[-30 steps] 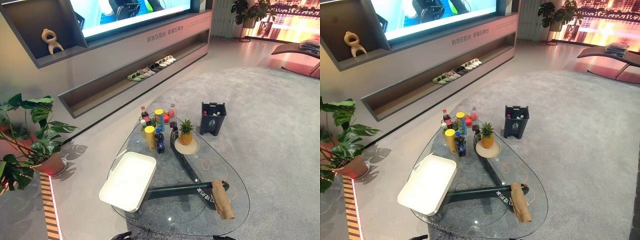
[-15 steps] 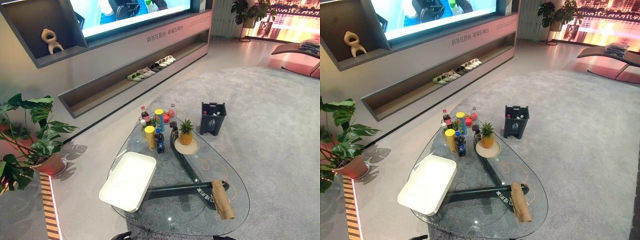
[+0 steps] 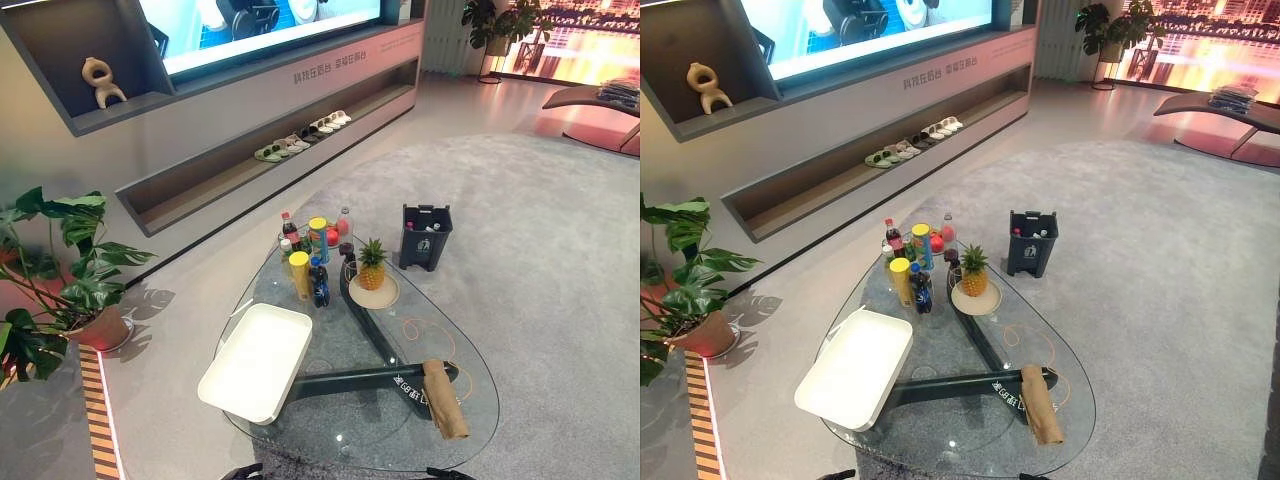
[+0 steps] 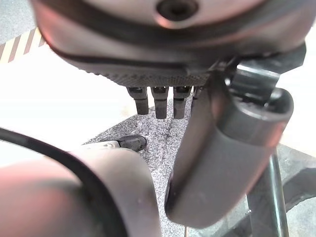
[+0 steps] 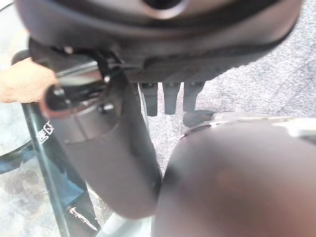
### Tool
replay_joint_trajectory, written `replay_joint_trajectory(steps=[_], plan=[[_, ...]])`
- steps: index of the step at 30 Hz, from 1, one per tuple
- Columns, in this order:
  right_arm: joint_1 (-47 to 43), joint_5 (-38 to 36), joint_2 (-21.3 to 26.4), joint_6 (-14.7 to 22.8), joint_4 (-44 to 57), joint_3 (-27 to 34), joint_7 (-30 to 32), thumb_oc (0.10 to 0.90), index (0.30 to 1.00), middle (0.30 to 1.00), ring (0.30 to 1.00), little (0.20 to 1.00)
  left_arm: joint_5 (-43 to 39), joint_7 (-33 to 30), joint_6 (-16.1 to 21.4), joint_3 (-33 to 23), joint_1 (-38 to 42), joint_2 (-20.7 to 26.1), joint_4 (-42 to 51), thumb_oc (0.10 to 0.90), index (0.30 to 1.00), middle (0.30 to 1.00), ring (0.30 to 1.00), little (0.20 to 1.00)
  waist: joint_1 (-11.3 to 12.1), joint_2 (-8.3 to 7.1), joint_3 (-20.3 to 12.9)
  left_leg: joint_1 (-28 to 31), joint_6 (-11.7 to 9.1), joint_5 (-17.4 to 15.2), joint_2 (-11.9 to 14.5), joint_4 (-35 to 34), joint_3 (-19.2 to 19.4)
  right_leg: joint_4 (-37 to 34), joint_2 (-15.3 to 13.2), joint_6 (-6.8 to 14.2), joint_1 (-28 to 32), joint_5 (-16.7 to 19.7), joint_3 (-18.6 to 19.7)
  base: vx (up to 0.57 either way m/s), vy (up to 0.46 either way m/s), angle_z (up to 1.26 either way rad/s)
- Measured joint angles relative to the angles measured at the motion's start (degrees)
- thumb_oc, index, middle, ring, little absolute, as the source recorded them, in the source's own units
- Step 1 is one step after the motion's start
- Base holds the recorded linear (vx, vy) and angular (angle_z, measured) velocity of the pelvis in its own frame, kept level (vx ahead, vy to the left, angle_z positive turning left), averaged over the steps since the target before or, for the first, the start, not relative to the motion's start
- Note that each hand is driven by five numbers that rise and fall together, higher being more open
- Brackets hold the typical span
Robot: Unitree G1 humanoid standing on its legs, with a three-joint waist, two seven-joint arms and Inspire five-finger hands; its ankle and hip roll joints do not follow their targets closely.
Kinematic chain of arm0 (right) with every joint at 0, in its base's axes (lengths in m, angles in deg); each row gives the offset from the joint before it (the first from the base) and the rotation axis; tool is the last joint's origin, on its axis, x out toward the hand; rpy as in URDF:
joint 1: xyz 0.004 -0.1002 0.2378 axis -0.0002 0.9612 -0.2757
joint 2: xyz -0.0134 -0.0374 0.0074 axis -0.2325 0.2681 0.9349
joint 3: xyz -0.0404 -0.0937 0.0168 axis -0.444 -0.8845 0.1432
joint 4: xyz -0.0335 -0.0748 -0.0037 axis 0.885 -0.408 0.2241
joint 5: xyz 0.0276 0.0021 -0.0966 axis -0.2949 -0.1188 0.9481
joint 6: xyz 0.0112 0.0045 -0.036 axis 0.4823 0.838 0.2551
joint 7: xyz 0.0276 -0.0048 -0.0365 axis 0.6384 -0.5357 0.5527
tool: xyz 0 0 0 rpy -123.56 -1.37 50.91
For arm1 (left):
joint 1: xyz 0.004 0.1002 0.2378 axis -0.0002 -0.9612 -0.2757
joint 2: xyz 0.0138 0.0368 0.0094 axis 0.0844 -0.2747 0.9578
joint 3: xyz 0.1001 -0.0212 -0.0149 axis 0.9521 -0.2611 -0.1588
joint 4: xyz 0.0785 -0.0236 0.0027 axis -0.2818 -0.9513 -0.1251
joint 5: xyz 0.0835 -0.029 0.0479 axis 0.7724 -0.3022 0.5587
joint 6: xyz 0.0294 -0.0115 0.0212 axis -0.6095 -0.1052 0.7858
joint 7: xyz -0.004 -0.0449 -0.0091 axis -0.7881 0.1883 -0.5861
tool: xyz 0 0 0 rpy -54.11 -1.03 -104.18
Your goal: Wipe the table with a cloth and put it in the basket.
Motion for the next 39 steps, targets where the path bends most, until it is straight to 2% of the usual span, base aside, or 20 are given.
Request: replay_joint_trajectory(steps=[6, 11, 13, 14, 19, 23, 25, 28, 32, 34, 37, 39], plan=[[0.1, -0.6, 0.2, 3.5, 3.1, -1.6, 0.2, 0.8, 0.9, 0.9, 0.9, 0.9, 0.1, -0.3, 0.0, -0.2, -0.3, 0.1, 1.2, 0.8, 0.9, 0.9, 0.9, 0.9, 0.0, 0.28, 0.5, 0.0, 0.0, 0.0, 0.0, 0.0, 0.1, 0.0, 0.0, 0.0, -0.1, 0.0, 0.1, 0.04, -0.002, 0.0], [0.1, -0.4, 1.7, 9.1, 9.4, -1.9, 0.5, 0.8, 0.9, 0.9, 0.9, 0.9, 0.0, -0.7, -1.5, -0.2, -0.2, 0.0, 4.2, 0.8, 0.9, 0.9, 0.9, 0.9, 0.1, 0.89, 2.3, -0.5, 0.0, 0.0, 0.0, 0.0, 0.2, 0.6, -0.1, 0.1, -1.1, -0.1, 0.3, 0.0, -0.001, -0.01], [0.9, -0.3, 3.1, 8.7, 15.5, -1.9, 1.5, 0.8, 0.9, 0.9, 0.9, 0.9, 0.0, -0.9, -2.4, -0.2, -0.6, 0.1, 6.2, 0.8, 0.9, 0.9, 0.9, 0.9, 0.0, 0.92, 3.1, -0.9, 0.0, 0.0, -0.1, 0.0, 0.3, 0.8, -0.2, 0.2, -1.6, -0.1, 0.3, 0.0, 0.0, 0.0], [2.1, -0.3, 4.6, 8.1, 22.9, -2.1, 2.9, 0.8, 0.9, 0.9, 0.9, 0.9, 0.0, -1.1, -3.9, -0.2, -1.0, 0.3, 8.8, 0.8, 0.9, 0.9, 0.9, 0.9, -0.1, 1.0, 3.2, -2.0, 0.2, 0.1, -0.1, 0.0, 0.2, 1.0, -0.2, 0.2, -2.8, 0.0, 0.3, 0.0, 0.0, 0.0], [3.1, 0.1, 6.6, 4.0, 43.9, -2.1, 11.9, 0.8, 0.9, 0.9, 0.9, 0.9, -1.5, -2.8, -7.2, -0.2, -1.7, 0.1, 16.6, 0.8, 0.9, 0.9, 0.9, 0.9, -0.9, 0.49, 5.2, -3.8, 0.3, 0.4, -0.2, 0.3, 0.3, 2.2, -0.5, 0.4, -5.1, -0.1, 0.3, -0.05, 0.038, -0.01], [0.1, 1.4, 7.2, 4.0, 51.9, -1.7, 18.7, 0.8, 0.9, 0.9, 0.9, 0.9, -4.8, -4.6, -8.4, 0.1, 0.9, 0.0, 19.5, 0.8, 0.9, 0.9, 0.9, 0.9, -1.4, 1.69, 8.4, -9.1, 0.6, 0.4, -0.7, 3.4, 0.3, 6.3, -1.3, 0.6, -10.7, -0.2, 0.6, -0.18, 0.06, -0.03], [-1.7, 2.9, 8.6, 3.7, 54.7, -1.5, 22.1, 0.8, 0.9, 0.9, 0.9, 0.9, -6.6, -6.0, -8.3, 0.4, 3.3, 0.0, 20.7, 0.8, 0.9, 0.9, 0.9, 0.9, -1.4, 2.68, 11.3, -12.3, 0.9, 0.3, -1.2, 5.7, 0.3, 9.7, -1.8, 1.2, -15.0, -0.8, 1.4, -0.19, 0.083, -0.06], [-3.2, 5.4, 10.2, 3.8, 57.4, -0.5, 26.1, 0.8, 0.9, 0.9, 0.9, 0.9, -9.0, -7.6, -7.5, 0.6, 6.3, 0.0, 21.2, 0.8, 0.9, 0.9, 0.9, 0.9, -1.7, 3.49, 14.5, -16.4, 1.7, 0.4, -2.2, 7.8, 0.7, 14.4, -3.1, 1.4, -20.1, -1.8, 1.9, -0.15, 0.099, -0.06], [-6.3, 8.6, 11.4, 4.2, 57.9, 1.0, 31.3, 0.8, 0.9, 0.9, 0.9, 0.9, -11.5, -8.7, -5.6, 1.6, 9.4, 0.0, 21.1, 0.8, 0.9, 0.9, 0.9, 0.9, -2.5, 3.45, 19.2, -20.6, 2.5, 0.6, -3.3, 10.2, 1.9, 20.4, -4.7, 1.7, -26.5, -2.9, 3.6, -0.13, 0.076, -0.11], [-7.8, 9.2, 11.7, 5.4, 57.5, 1.4, 33.7, 0.8, 0.9, 0.9, 0.9, 0.9, -12.5, -8.8, -3.3, 2.7, 10.7, -0.4, 19.8, 0.8, 0.9, 0.9, 0.9, 0.9, -3.3, 3.39, 21.5, -23.0, 2.9, 0.9, -3.8, 11.3, 2.1, 23.1, -5.5, 1.7, -30.0, -3.4, 4.2, -0.16, 0.016, -0.01], [-11.1, 9.9, 11.6, 9.0, 54.7, 1.0, 37.9, 0.8, 0.9, 0.9, 0.9, 0.9, -12.5, -8.7, 3.5, 4.9, 14.4, -1.3, 13.0, 0.8, 0.9, 0.9, 0.9, 0.9, -4.1, 3.31, 23.4, -27.8, 3.2, 0.8, -3.8, 13.9, 2.5, 25.9, -5.9, 1.4, -35.0, -3.7, 4.8, -0.09, 0.009, -0.03], [-12.9, 10.0, 11.6, 9.3, 53.6, 0.7, 40.6, 0.8, 0.9, 0.9, 0.9, 0.9, -12.5, -9.0, 5.8, 5.1, 15.3, -1.7, 11.8, 0.8, 0.9, 0.9, 0.9, 0.9, -4.3, 3.21, 25.1, -29.2, 3.3, 0.9, -4.0, 15.0, 2.5, 27.1, -5.9, 1.3, -36.4, -3.6, 4.9, -0.08, 0.036, 0.01]])
